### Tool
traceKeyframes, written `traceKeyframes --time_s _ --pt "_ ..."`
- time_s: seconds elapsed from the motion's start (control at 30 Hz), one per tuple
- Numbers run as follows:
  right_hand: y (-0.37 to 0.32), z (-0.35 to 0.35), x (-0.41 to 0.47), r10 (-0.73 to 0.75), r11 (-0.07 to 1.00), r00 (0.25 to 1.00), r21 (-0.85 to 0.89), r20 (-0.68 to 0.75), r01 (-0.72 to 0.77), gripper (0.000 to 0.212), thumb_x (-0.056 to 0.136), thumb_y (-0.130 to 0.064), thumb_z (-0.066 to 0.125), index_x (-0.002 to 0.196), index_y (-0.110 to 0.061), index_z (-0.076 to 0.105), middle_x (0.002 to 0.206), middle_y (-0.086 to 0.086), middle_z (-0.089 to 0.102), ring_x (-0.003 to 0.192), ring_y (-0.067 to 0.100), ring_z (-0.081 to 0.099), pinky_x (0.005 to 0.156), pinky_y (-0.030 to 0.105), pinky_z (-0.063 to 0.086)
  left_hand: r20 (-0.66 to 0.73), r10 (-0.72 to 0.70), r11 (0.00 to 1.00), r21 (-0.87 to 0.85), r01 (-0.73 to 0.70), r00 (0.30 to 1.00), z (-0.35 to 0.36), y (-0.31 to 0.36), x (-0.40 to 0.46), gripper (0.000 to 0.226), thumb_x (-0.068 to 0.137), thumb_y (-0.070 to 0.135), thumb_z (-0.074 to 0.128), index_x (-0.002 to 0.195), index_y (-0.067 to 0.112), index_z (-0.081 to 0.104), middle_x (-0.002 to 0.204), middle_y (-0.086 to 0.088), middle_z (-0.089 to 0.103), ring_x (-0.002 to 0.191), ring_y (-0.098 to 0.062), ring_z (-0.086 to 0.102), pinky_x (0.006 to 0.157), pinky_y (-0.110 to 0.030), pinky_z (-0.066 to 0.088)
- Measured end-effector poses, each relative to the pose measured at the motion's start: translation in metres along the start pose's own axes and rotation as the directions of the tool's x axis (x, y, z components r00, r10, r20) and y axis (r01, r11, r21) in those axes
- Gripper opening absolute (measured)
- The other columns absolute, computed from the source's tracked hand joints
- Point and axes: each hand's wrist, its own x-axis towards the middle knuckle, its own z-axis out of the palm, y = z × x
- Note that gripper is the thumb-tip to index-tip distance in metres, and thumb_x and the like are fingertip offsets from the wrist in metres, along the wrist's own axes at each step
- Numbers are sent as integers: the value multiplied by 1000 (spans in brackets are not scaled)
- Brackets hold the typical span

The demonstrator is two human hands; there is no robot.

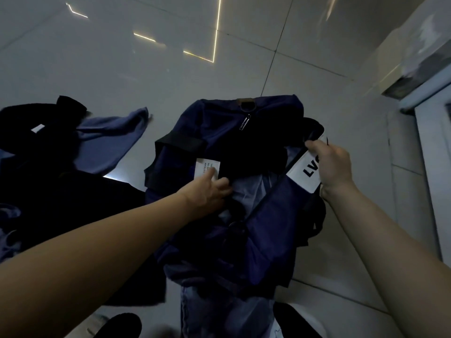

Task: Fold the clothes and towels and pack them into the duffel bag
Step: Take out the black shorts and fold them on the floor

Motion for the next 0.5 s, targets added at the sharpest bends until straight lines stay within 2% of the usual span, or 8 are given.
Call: traceKeyframes --time_s 0.1,0.17,0.23,0.27,0.33,0.37,0.43,0.5 --pt "1 -2 3 14 999 1000 -32 7 -14 30 82 -15 63 55 -14 49 43 -7 53 45 13 52 52 29 39 -21 -68 997 -26 67 997 -4 -13 -7 33 99 28 39 128 19 53 139 -7 34 128 -29 32 101 -48 35" --pt "2 -6 5 24 995 1000 -102 8 -23 27 80 -14 63 56 -14 51 47 -5 54 49 15 54 54 30 40 -227 -98 994 -74 83 969 -2 -34 -21 21 89 26 53 106 24 65 126 -7 48 114 -28 45 83 -41 44" --pt "1 -15 12 -1 972 1000 -235 6 2 23 76 -15 64 57 -14 50 56 1 55 56 20 54 56 33 41 -437 -197 978 -148 145 878 4 -63 -45 14 76 23 55 80 22 68 101 -9 59 88 -30 51 65 -36 46" --pt "0 -21 17 -22 952 1000 -306 -4 19 21 74 -16 64 58 -14 51 60 4 56 60 22 55 57 35 42 -469 -283 953 -233 192 836 9 -77 -61 18 75 23 51 79 19 68 92 -11 59 82 -31 53 61 -37 45" --pt "-6 -32 30 -69 931 997 -362 -42 49 15 72 -19 66 63 -14 56 70 9 60 69 26 61 61 39 47 -477 -463 875 -380 299 747 17 -98 -93 26 81 25 48 89 15 70 87 -15 59 79 -36 58 59 -40 45" --pt "-8 -36 36 -87 920 995 -387 -51 61 13 74 -19 68 68 -13 58 75 11 62 74 28 63 64 42 49 -458 -496 856 -399 328 737 21 -103 -106 26 82 25 49 95 14 70 88 -16 60 80 -38 59 58 -41 45" --pt "-6 -35 43 -115 836 993 -538 25 111 14 80 -22 69 87 -13 63 89 12 66 83 29 63 69 42 47 -424 -439 883 -366 294 792 32 -99 -119 25 77 13 59 99 16 70 88 -15 61 80 -38 61 54 -40 45" --pt "4 -26 44 -20 750 991 -654 130 101 44 81 -30 71 119 -15 56 111 10 63 94 27 60 76 36 47 -345 -399 888 -378 263 850 44 -82 -116 31 71 17 59 100 19 70 92 -12 61 84 -35 60 54 -40 47"
